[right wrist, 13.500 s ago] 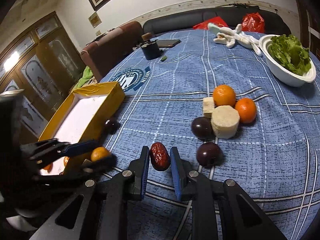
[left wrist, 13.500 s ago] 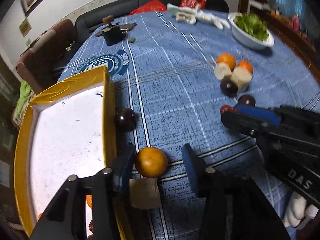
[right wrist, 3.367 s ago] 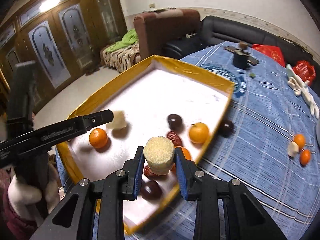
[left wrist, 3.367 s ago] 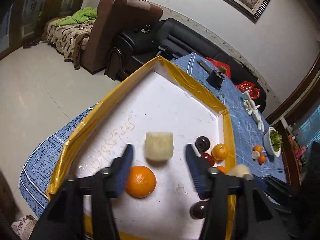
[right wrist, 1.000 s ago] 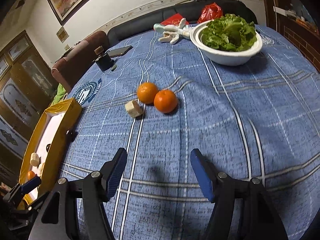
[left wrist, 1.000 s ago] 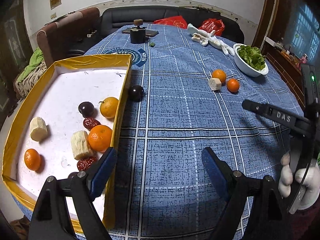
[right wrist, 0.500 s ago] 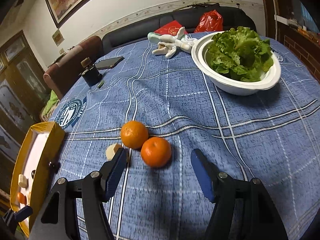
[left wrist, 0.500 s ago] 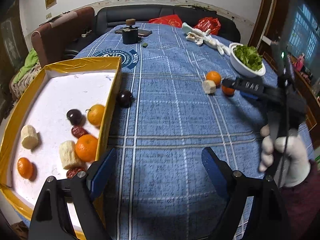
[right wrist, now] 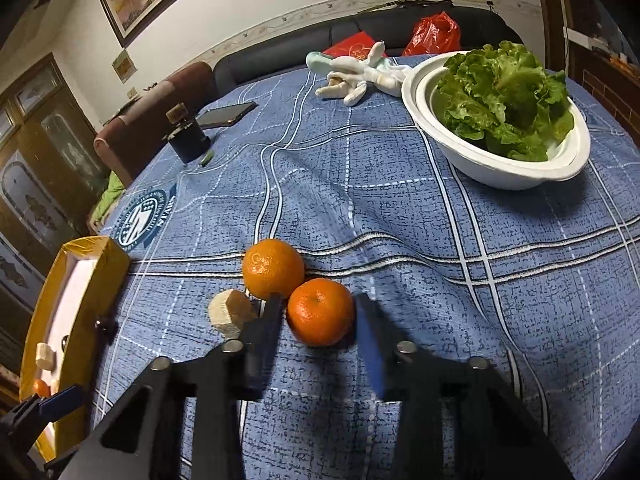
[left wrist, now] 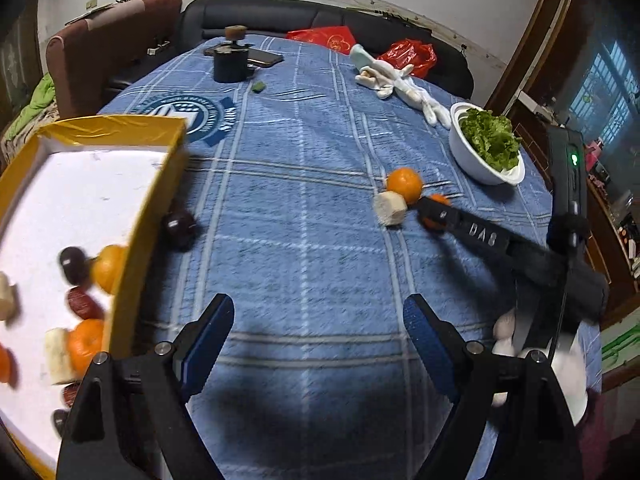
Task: Organize fruits
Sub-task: 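Grasp an orange with the right tool while the left tool grasps the white yam cube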
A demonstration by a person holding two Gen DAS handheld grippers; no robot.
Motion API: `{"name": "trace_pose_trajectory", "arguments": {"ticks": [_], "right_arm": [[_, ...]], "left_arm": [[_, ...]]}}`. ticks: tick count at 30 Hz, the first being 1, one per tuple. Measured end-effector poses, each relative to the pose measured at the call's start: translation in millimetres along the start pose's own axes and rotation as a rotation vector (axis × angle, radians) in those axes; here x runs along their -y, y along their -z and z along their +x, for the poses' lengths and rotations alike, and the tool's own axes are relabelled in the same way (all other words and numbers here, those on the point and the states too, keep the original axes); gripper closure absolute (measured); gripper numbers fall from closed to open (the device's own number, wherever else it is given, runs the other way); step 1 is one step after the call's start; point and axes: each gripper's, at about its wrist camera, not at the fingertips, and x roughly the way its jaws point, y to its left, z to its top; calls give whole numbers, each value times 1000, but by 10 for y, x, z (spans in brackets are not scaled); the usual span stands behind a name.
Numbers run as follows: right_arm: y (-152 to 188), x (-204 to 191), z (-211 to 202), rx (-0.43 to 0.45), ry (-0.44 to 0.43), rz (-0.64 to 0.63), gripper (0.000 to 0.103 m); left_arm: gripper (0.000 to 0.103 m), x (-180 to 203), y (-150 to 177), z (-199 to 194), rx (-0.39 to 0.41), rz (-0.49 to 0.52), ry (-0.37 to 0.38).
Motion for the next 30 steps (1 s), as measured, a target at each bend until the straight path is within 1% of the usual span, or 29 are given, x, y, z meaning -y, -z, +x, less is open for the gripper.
{"name": "trace_pose_trajectory", "arguments": {"ticks": [2, 4, 7, 10, 13, 16, 19, 20, 21, 22, 23, 24, 28, 30], "right_arm": [[-9, 39, -18, -2, -9, 11, 67], [-24, 104, -76, 8, -5, 23, 67], [-53, 283, -214, 33, -26, 91, 67], [-74, 466, -318, 52, -45, 164, 67], [-94, 573, -388, 67, -51, 204, 66], [-105, 579, -430, 79, -57, 206, 66], [-102, 516, -439, 82, -52, 184, 66], [-102, 507, -433, 82, -51, 180, 66], [-112, 491, -419, 79, -52, 176, 66], [-114, 477, -408, 77, -56, 175, 66], [-114, 474, -403, 76, -58, 175, 66], [-115, 470, -397, 75, -58, 173, 66], [-112, 458, -394, 75, -57, 170, 66], [-106, 443, -409, 79, -60, 163, 66]], "left_arm": [[17, 66, -40, 61, 7, 5, 4], [17, 132, -93, 125, 12, 18, -9], [17, 225, -217, 224, 28, 42, -39], [17, 364, -353, 366, 47, 96, -78], [17, 534, -437, 545, 33, 157, -92], [17, 696, -466, 722, 25, 225, -112], [18, 760, -506, 881, 9, 252, -136], [32, 758, -516, 921, 5, 252, -142], [55, 742, -523, 961, -4, 246, -143], [64, 718, -526, 968, -6, 234, -108], [78, 691, -532, 954, 0, 221, -76], [85, 686, -538, 950, 2, 224, -89], [85, 678, -505, 904, 8, 231, -88], [85, 659, -462, 788, 25, 226, -82]]}}
